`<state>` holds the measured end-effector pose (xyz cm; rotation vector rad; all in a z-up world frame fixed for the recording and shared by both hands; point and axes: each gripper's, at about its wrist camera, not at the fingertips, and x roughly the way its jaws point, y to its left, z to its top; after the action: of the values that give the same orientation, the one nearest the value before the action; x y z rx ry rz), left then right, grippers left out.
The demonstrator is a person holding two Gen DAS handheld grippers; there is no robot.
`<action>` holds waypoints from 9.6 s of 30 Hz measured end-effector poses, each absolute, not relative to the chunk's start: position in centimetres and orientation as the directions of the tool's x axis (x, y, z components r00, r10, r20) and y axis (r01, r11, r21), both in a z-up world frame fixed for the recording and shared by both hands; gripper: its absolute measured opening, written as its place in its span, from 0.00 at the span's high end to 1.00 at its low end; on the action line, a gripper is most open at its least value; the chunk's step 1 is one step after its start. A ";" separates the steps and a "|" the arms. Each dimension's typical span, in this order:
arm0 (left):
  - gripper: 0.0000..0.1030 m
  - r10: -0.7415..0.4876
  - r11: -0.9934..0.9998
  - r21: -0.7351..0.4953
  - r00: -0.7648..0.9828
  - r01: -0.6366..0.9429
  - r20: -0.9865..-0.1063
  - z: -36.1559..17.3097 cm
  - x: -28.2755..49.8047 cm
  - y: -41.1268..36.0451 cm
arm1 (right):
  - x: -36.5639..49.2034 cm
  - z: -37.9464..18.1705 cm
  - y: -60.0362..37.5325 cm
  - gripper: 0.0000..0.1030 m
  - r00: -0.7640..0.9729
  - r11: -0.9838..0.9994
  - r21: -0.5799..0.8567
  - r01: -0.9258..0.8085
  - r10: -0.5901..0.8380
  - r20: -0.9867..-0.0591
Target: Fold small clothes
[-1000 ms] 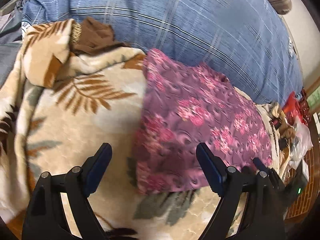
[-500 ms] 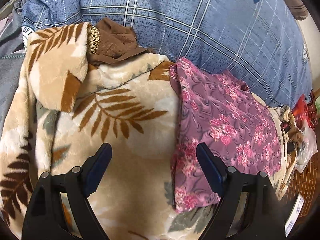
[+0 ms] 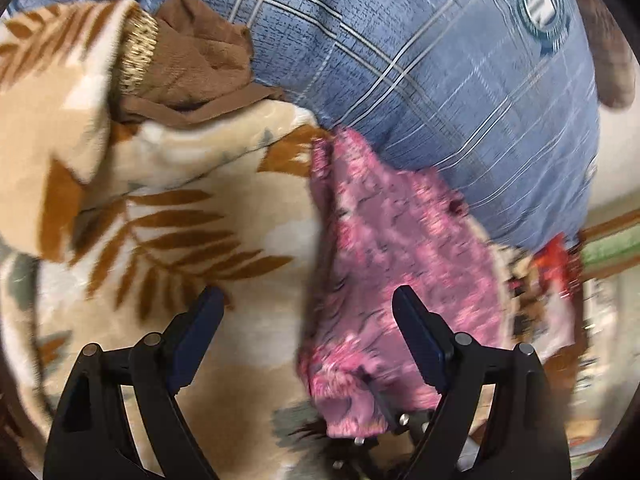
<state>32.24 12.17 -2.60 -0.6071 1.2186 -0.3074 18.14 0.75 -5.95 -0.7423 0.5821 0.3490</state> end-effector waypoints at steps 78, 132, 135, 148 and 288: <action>0.44 -0.293 0.926 -0.228 0.190 0.302 -0.937 0.9 34.7 -34.9 | 12.4 -6.5 -43.3 0.96 0.838 0.739 0.663 0.119 0.283 -0.466; 0.39 -0.483 0.875 -0.448 0.245 0.186 -0.841 -2.6 23.5 -17.1 | 21.5 -3.8 -49.0 0.81 0.679 0.729 0.677 0.099 0.448 -0.582; 0.39 -0.488 0.872 -0.458 0.236 0.171 -0.841 -3.0 23.3 -16.4 | 19.0 -3.5 -49.5 0.54 0.705 0.652 0.754 0.079 0.498 -0.505; 0.39 -0.438 0.897 -0.394 0.276 0.201 -0.856 -2.5 21.6 -16.8 | 16.5 -4.1 -48.1 0.93 0.669 0.799 0.594 0.088 0.395 -0.630; 0.41 -0.335 0.908 -0.419 0.568 -0.019 -0.752 0.0 20.5 4.4 | 21.9 -2.8 -25.0 0.71 0.563 0.767 0.613 -0.191 0.597 -0.572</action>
<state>20.50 4.44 0.02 -0.4074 0.9548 -0.1912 21.89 -25.01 -2.78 0.5272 0.8548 0.4896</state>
